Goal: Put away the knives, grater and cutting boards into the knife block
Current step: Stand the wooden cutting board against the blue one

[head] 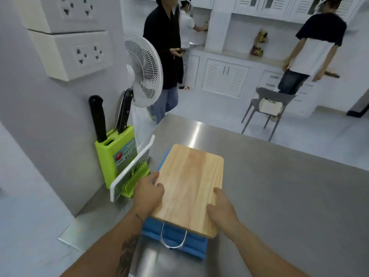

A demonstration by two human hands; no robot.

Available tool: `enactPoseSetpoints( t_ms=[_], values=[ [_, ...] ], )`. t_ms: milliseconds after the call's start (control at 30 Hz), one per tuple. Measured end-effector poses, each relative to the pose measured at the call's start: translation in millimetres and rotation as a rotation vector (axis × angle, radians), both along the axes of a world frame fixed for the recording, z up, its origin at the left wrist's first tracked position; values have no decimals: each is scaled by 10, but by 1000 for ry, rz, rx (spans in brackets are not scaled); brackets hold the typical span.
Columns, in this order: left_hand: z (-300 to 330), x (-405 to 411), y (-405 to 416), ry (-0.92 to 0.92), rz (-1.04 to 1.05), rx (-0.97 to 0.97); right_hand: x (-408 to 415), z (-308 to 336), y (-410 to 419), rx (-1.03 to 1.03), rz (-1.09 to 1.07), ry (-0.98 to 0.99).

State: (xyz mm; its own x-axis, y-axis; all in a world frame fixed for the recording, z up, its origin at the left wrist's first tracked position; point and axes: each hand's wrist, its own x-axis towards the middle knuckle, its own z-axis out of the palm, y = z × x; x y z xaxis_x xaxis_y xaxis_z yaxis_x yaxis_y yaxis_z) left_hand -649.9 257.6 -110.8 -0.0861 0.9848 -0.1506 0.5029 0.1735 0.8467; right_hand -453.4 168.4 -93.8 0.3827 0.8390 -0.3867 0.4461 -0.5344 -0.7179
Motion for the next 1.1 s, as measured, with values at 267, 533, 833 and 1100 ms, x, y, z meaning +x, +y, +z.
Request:
enactPoseSetpoints(
  t_ms=[267,533,833,1100],
  values=[
    [-118,-81,26,3,10,-26,-103,-21,33,-9,40,-98],
    [-134,-120,111,68,-40,-31,-146,-204,140,-43,59,-209],
    [-179,-103,52,187,-61,25,-175,-193,122,-57,60,-228],
    [-202,-112,51,233,-88,24,-171,-189,138,-100,78,-149]
  ],
)
